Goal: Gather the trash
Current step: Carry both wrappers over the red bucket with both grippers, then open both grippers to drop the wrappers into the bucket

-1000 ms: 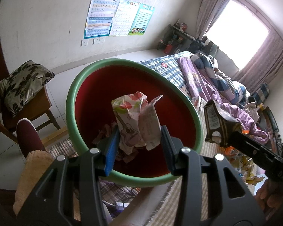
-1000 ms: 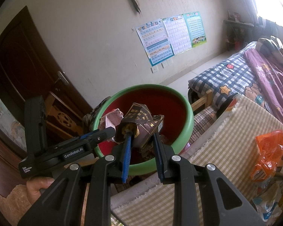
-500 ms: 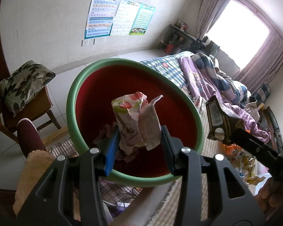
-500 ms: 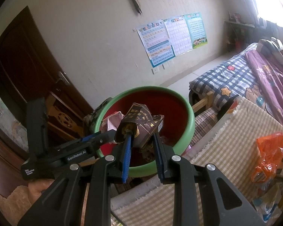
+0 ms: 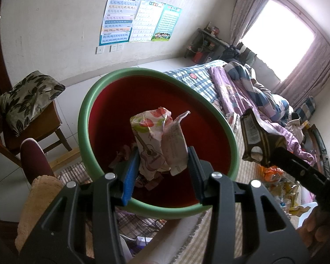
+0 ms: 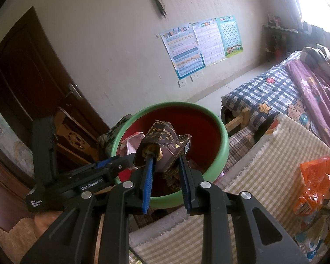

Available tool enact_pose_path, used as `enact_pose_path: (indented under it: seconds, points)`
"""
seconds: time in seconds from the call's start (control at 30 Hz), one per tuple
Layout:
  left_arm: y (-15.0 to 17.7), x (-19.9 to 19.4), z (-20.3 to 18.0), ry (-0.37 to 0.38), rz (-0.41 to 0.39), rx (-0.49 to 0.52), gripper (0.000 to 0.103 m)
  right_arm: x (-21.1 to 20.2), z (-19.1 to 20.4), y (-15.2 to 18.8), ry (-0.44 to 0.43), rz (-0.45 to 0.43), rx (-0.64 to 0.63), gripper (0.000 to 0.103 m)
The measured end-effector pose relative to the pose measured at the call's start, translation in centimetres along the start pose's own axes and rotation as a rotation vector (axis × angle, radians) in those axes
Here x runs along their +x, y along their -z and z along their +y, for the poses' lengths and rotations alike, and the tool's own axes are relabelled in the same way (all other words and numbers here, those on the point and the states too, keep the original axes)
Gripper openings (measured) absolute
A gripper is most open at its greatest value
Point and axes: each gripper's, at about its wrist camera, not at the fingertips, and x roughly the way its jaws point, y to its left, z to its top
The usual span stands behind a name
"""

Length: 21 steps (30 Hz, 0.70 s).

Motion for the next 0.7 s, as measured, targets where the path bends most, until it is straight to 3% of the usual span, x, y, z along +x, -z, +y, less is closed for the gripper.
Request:
enact_pose_path:
  seconds: [0.7]
  points:
    - [-0.06, -0.02, -0.15, -0.002, 0.000, 0.001, 0.041, 0.03, 0.20, -0.08, -0.001, -0.001, -0.002, 0.023]
